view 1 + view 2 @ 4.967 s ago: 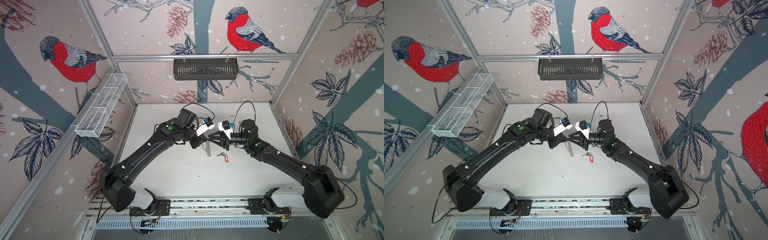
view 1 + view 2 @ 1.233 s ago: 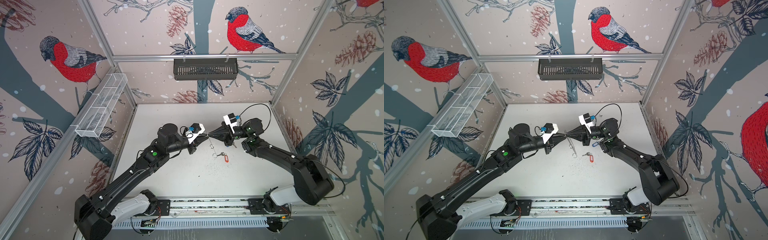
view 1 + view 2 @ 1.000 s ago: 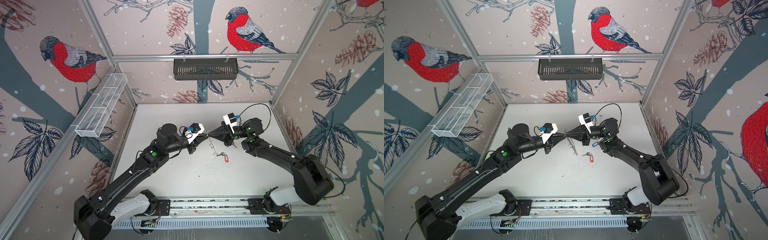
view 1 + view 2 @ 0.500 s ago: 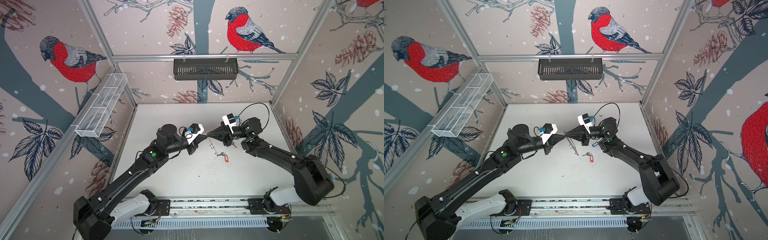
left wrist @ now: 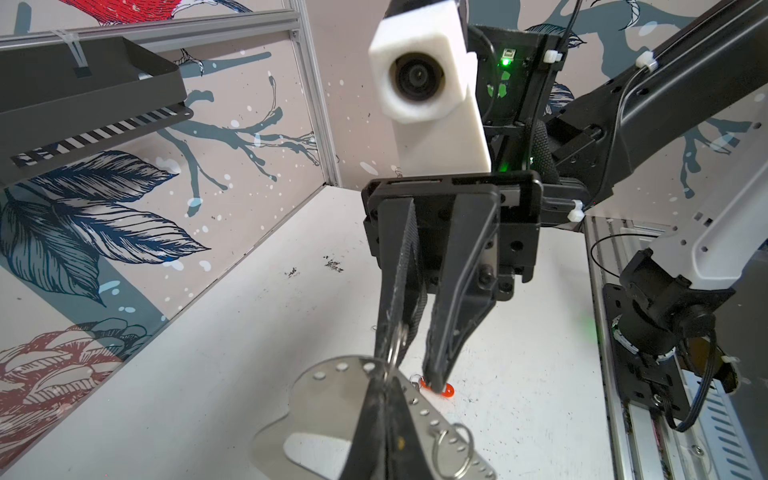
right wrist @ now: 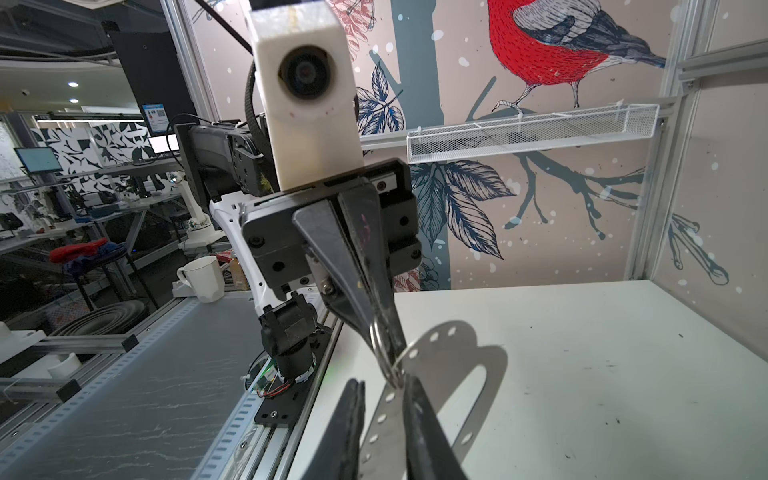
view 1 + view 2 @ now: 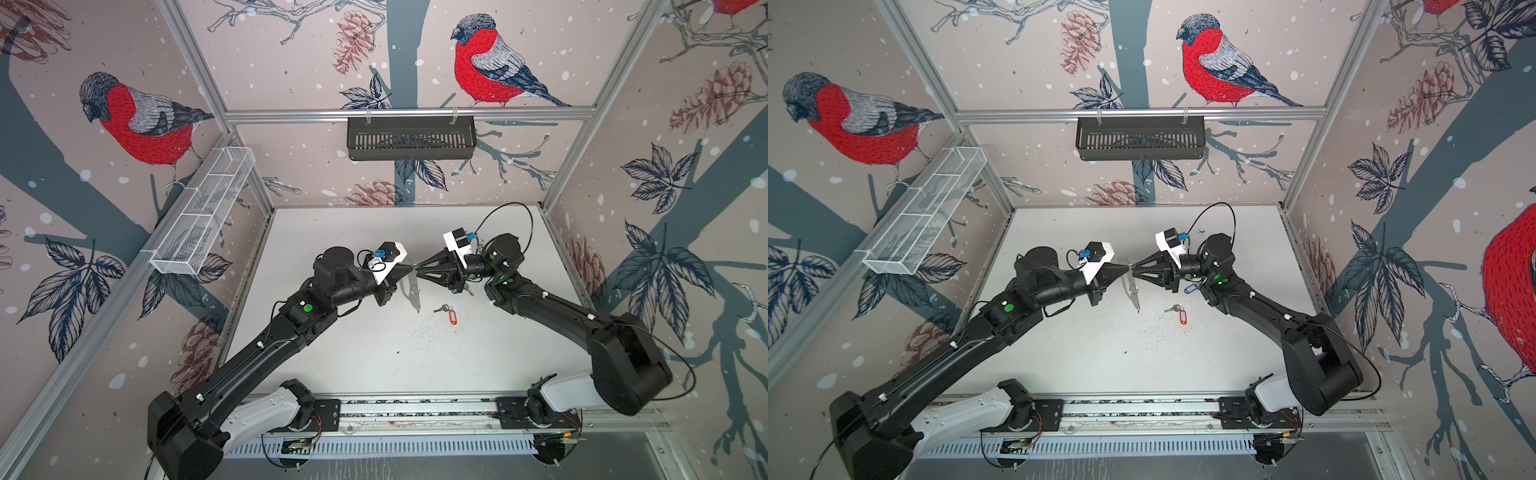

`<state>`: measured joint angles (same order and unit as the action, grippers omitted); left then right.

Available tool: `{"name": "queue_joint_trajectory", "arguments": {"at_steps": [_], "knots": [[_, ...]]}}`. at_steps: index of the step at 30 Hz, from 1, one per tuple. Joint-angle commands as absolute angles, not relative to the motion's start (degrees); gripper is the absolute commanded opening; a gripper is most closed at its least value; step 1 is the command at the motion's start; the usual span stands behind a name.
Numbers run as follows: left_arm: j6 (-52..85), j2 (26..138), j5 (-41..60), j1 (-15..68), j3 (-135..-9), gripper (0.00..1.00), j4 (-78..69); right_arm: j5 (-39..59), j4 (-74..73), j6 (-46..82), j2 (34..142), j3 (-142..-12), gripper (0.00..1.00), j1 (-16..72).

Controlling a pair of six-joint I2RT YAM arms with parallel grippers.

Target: Put the keys on the keyring

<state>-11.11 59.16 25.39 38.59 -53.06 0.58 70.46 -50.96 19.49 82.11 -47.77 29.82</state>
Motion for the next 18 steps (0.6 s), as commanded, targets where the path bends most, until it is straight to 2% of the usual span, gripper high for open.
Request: {"name": "queue_joint_trajectory", "arguments": {"at_steps": [1, 3, 7, 12, 18], "knots": [[-10.81, 59.15, 25.01, 38.58, -53.57, 0.0, -3.03, 71.09, -50.87, 18.99, 81.89, -47.69, 0.22, 29.71], [-10.9, 59.22, 25.0, 38.61, -53.74, 0.0, -2.77, 71.02, -50.75, 18.99, 81.83, -47.75, 0.23, 29.66], [-11.37, 59.75, 24.18, 38.63, -54.59, 0.0, -0.61, 70.33, -50.17, 18.72, 81.35, -47.93, 0.32, 28.97], [-11.21, 60.1, 21.98, 38.59, -55.17, 0.0, 1.39, 68.96, -45.28, 15.15, 80.3, -48.65, 0.35, 28.25], [-9.51, 61.7, 16.78, 38.63, -56.06, 0.0, 3.13, 61.99, -35.66, 9.0, 78.35, -48.6, 0.4, 27.58]]}}
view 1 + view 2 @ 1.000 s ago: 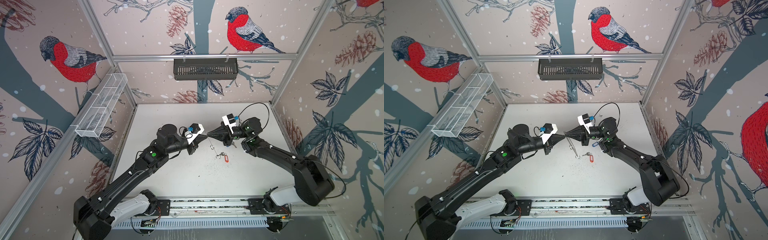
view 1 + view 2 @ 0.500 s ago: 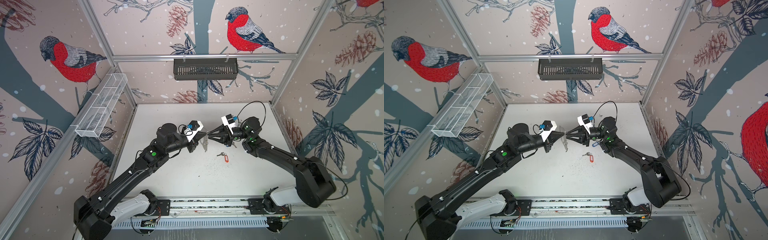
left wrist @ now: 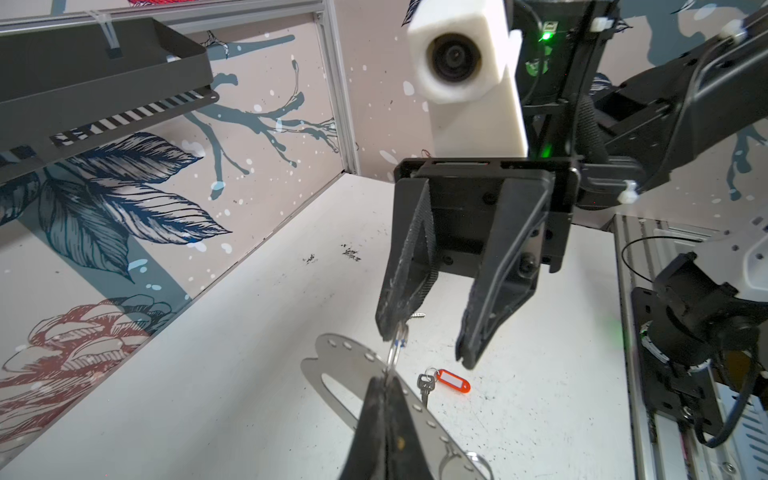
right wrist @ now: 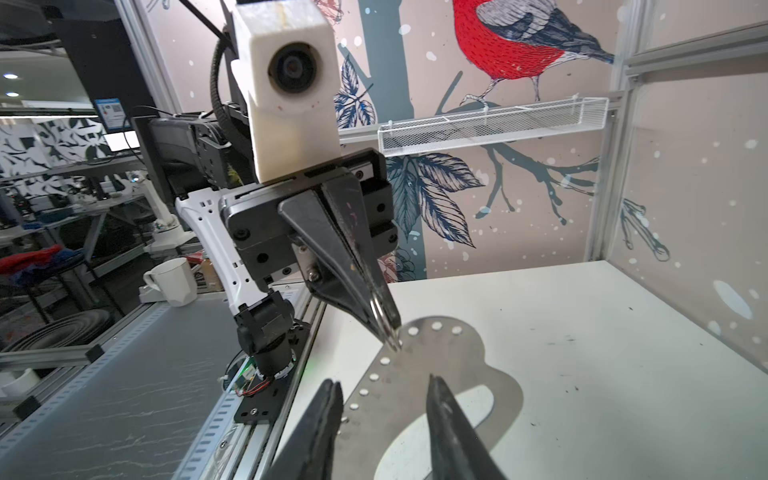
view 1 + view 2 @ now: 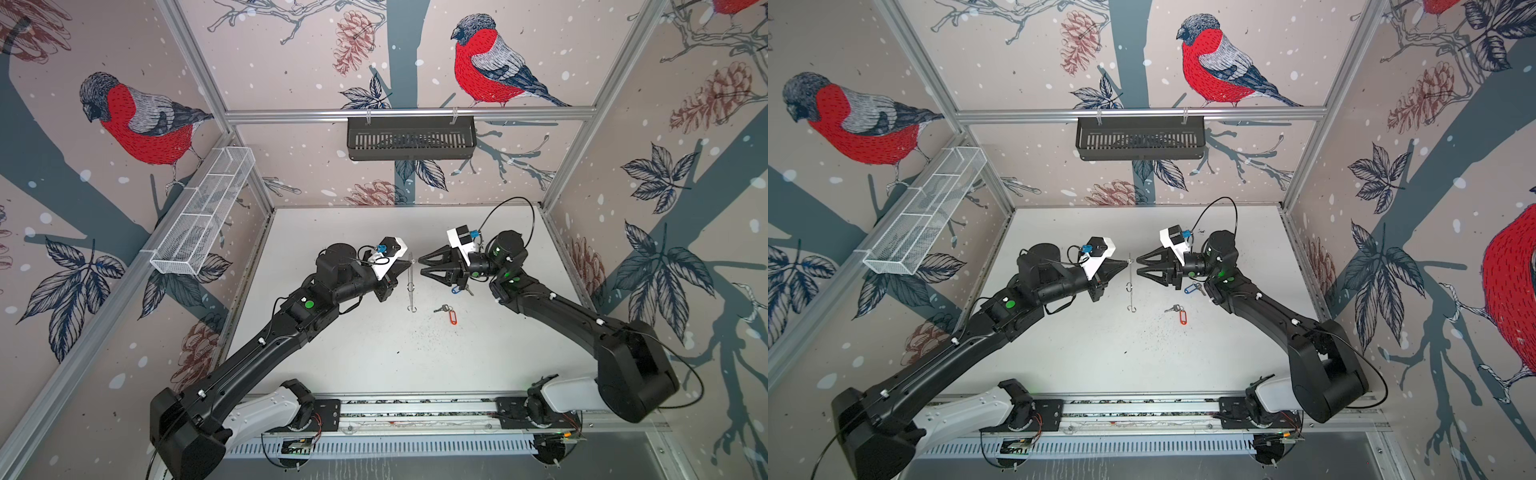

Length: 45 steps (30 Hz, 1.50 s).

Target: Put the keys on the keyring

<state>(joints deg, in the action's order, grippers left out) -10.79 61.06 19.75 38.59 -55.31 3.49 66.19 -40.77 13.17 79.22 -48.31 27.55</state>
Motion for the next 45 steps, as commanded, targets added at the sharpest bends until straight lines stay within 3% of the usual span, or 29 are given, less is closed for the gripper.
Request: {"name": "queue_joint_trajectory", "arguments": {"at_steps": [1, 9, 22, 31, 40, 45], "knots": [[-9.26, 62.1, 16.23, 38.6, -55.98, 0.0, 3.09, 61.1, -34.66, 8.43, 78.09, -48.61, 0.4, 27.54], [-3.49, 63.59, 9.73, 38.67, -52.86, 0.0, -3.54, 50.75, -29.79, 6.02, 76.02, -46.75, 0.43, 27.76], [-0.05, 64.22, 4.89, 39.32, -49.98, 0.0, -4.79, 41.94, -24.78, 5.34, 76.46, -43.85, 0.44, 28.5], [2.72, 62.57, -0.89, 40.96, -44.8, 0.0, -11.37, 12.87, -14.65, 14.85, 69.88, -35.7, 0.44, 29.0], [2.29, 64.93, -1.08, 40.96, -45.7, 0.0, -12.97, -0.75, -7.63, 24.2, 67.73, -27.93, 0.44, 29.98], [2.81, 65.57, -0.21, 41.08, -45.87, 0.0, -13.89, -2.38, -6.68, 25.28, 71.09, -29.77, 0.42, 26.45]]}}
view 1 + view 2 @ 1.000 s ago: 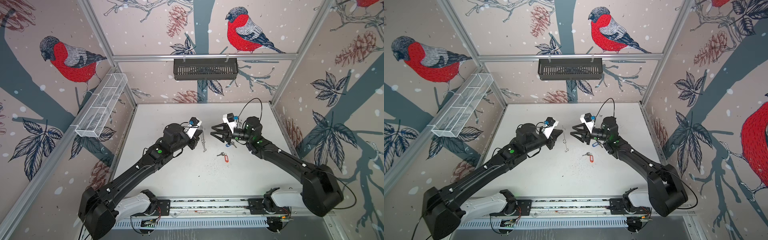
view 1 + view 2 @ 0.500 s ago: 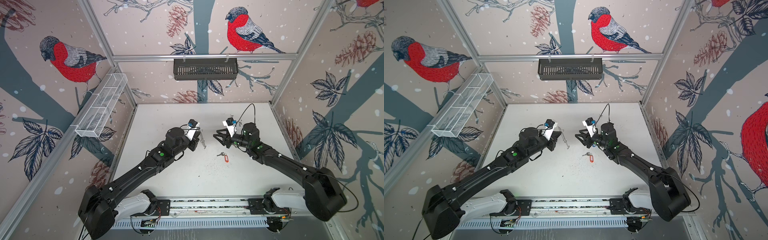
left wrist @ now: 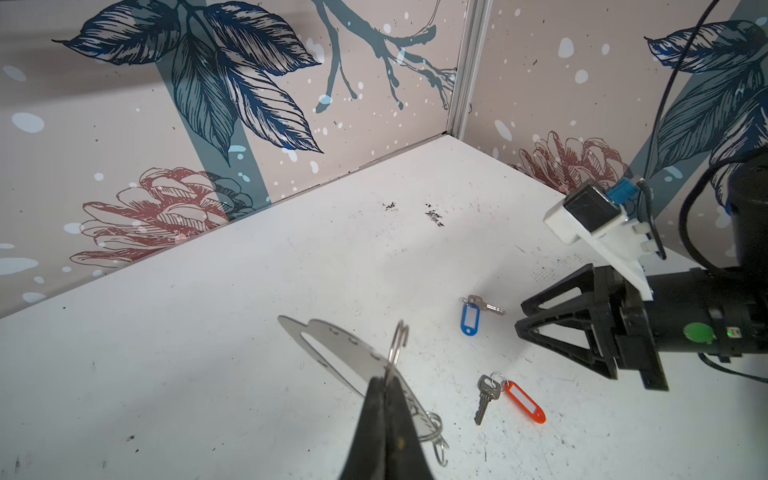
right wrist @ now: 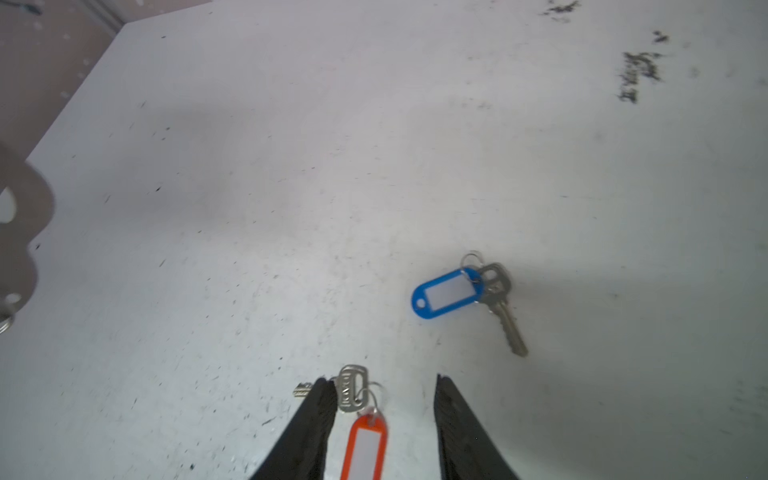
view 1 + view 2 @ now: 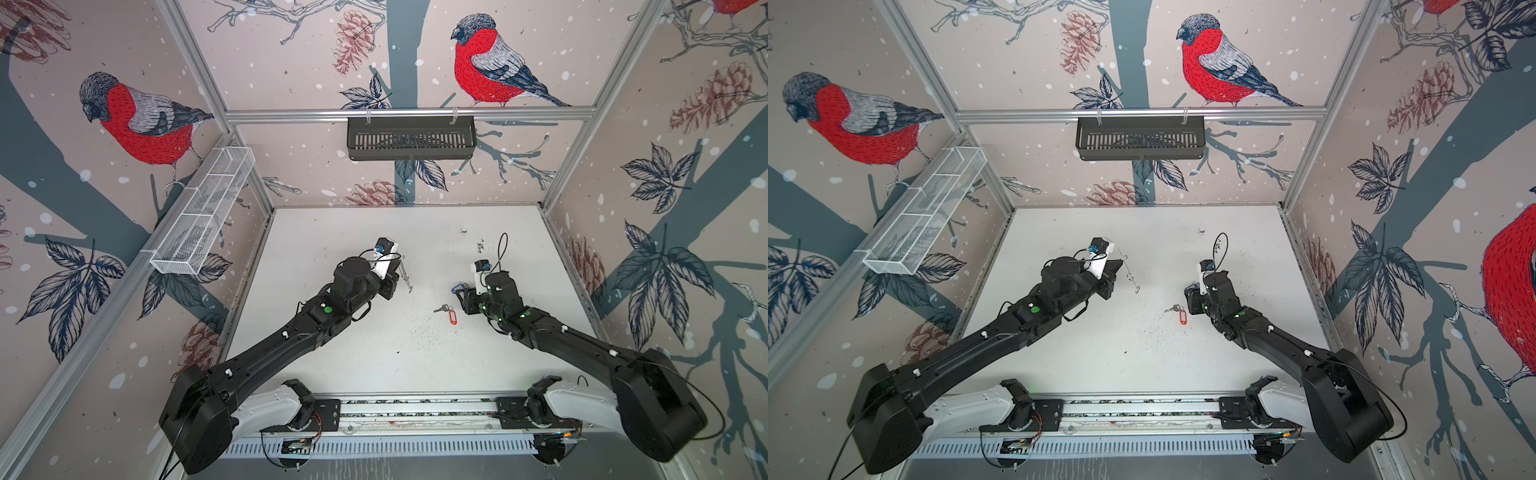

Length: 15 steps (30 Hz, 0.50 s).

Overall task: Put the keys on the keyring
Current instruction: 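Lower the right gripper onto the blue-tagged key and grasp it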

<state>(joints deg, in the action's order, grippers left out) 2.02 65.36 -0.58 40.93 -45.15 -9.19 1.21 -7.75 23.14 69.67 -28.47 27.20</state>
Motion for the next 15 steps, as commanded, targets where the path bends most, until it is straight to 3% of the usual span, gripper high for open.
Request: {"name": "queue_joint_trajectory", "arguments": {"at_steps": [1, 15], "knots": [[2.77, 65.56, -0.18, 41.07, -45.95, 0.0, -13.87, -2.79, -6.14, 24.91, 72.77, -30.94, 0.41, 25.98], [2.45, 64.39, -1.05, 41.11, -45.75, 0.0, -12.83, -9.69, -3.06, 21.61, 92.26, -43.44, 0.4, 26.05]]}}
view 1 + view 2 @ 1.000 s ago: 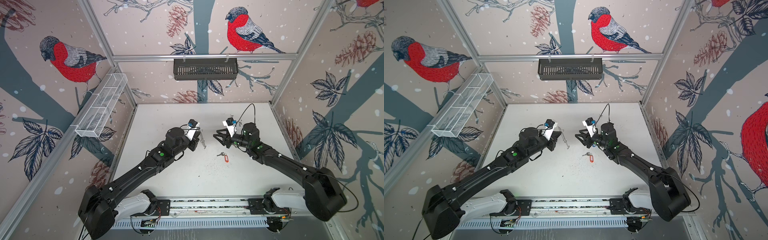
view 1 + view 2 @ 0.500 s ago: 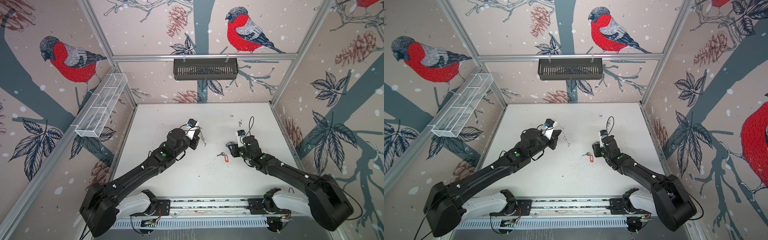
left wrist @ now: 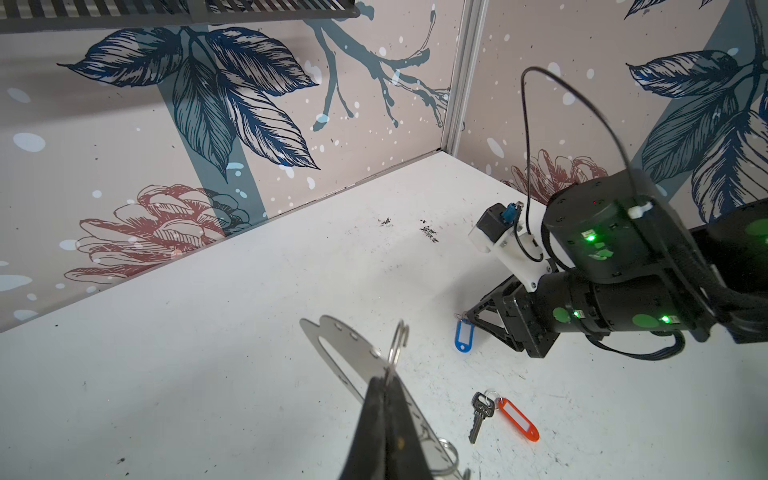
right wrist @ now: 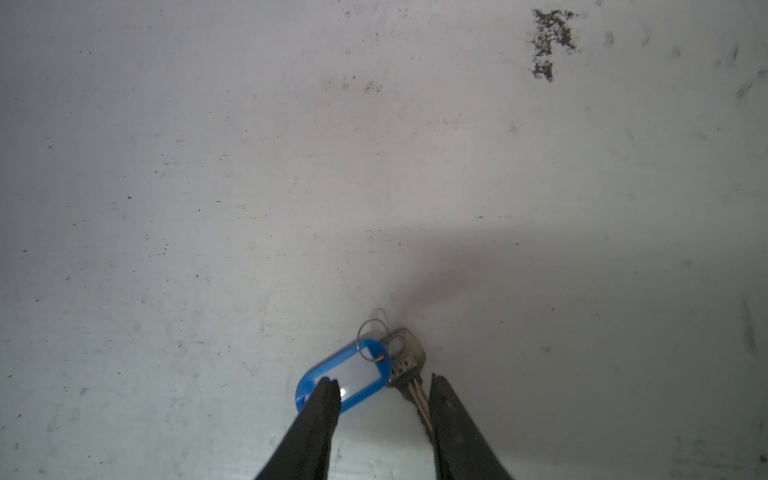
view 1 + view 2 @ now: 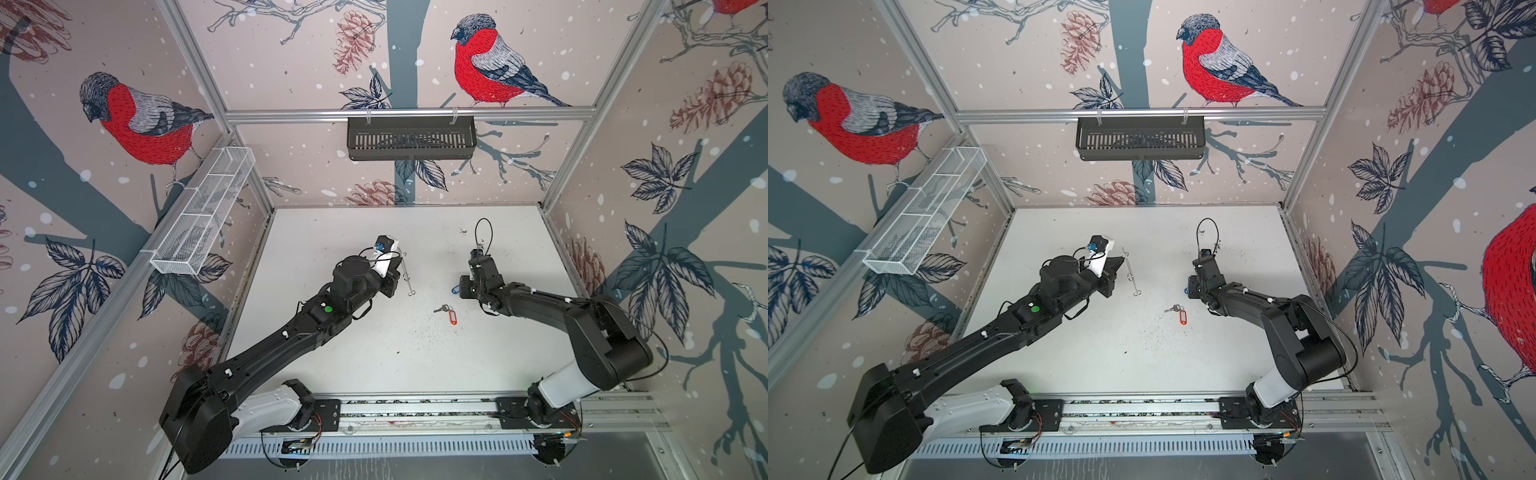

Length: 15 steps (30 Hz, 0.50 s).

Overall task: Put the keys on the keyring
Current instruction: 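Lower the right gripper onto the blue-tagged key and grasp it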

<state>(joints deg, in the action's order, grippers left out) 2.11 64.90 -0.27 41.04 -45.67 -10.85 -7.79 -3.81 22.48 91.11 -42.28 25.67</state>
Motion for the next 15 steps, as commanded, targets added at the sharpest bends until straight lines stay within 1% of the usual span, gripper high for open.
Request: {"name": "queue_joint_trajectory", "arguments": {"at_steps": [1, 6, 15], "knots": [[2.43, 64.37, -1.1, 41.13, -45.66, 0.0, -12.81, -9.88, -2.78, 21.37, 93.02, -44.07, 0.4, 26.13], [2.57, 64.45, -0.83, 41.13, -45.61, 0.0, -13.01, -10.52, -2.51, 20.18, 95.67, -46.23, 0.39, 26.92], [2.61, 64.24, -0.62, 41.13, -45.68, 0.0, -12.81, -13.68, -0.66, 19.52, 99.91, -49.23, 0.29, 28.09]]}}
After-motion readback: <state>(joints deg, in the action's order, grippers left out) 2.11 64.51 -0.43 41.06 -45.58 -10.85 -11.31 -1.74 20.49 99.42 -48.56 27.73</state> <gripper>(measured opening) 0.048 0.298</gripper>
